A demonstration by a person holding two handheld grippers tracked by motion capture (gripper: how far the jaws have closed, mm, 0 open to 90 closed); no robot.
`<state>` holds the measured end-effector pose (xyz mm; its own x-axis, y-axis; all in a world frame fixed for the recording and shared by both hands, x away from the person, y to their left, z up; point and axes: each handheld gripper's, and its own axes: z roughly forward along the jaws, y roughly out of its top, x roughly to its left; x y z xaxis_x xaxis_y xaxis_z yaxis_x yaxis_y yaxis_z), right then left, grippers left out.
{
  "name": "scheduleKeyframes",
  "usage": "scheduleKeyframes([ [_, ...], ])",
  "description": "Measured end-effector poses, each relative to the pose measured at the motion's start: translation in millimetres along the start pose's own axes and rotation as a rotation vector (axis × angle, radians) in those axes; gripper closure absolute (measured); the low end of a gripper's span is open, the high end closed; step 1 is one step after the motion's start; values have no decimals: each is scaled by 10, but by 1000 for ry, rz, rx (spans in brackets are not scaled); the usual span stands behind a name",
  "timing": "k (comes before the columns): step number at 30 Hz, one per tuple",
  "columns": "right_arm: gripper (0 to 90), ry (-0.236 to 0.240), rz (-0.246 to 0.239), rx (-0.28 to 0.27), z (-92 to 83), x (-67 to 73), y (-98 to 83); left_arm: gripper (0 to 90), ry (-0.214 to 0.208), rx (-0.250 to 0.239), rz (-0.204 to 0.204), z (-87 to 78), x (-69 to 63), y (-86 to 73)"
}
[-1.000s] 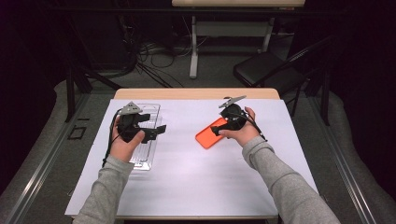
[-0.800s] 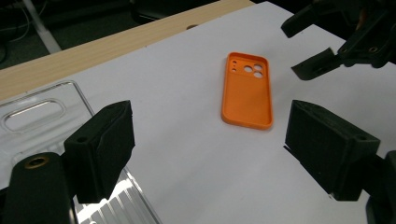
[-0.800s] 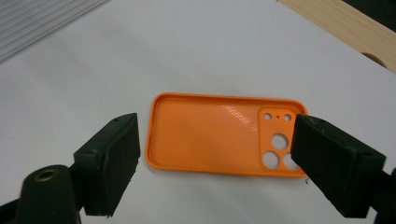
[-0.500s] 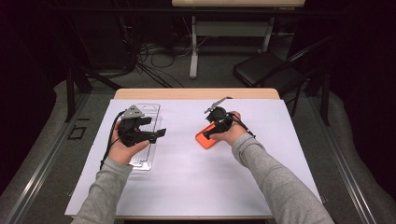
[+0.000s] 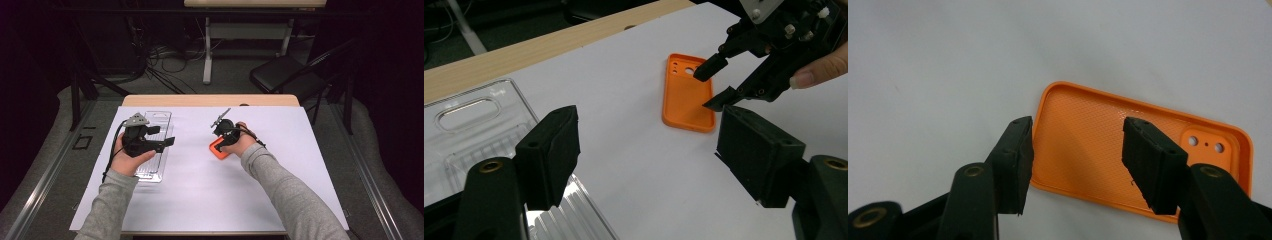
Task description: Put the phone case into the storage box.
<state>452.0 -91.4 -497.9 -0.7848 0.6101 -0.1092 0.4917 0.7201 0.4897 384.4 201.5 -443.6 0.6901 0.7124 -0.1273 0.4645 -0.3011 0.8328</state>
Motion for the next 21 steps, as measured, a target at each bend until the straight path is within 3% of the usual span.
scheduleKeyframes([
  [8, 470, -18, -104, -7, -1, -28, -39, 318, -2, 1, 10, -11, -19, -7],
  [12, 512, -18, -123, 4, -22, -51, -72, 319, -4, -7, 11, -29, -27, -5],
  [13, 521, -20, -146, 18, -31, -59, -73, 319, -4, -10, 15, -43, -23, -3],
  [16, 537, -68, -279, 59, -79, -74, -59, 319, -2, -15, 12, -54, -23, -3],
  [18, 548, -70, -299, 61, -100, -80, -55, 319, -1, -17, 18, -67, -18, -1],
  [21, 555, -84, -394, 74, -163, -111, -46, 319, 2, -28, 18, -86, -12, -1],
])
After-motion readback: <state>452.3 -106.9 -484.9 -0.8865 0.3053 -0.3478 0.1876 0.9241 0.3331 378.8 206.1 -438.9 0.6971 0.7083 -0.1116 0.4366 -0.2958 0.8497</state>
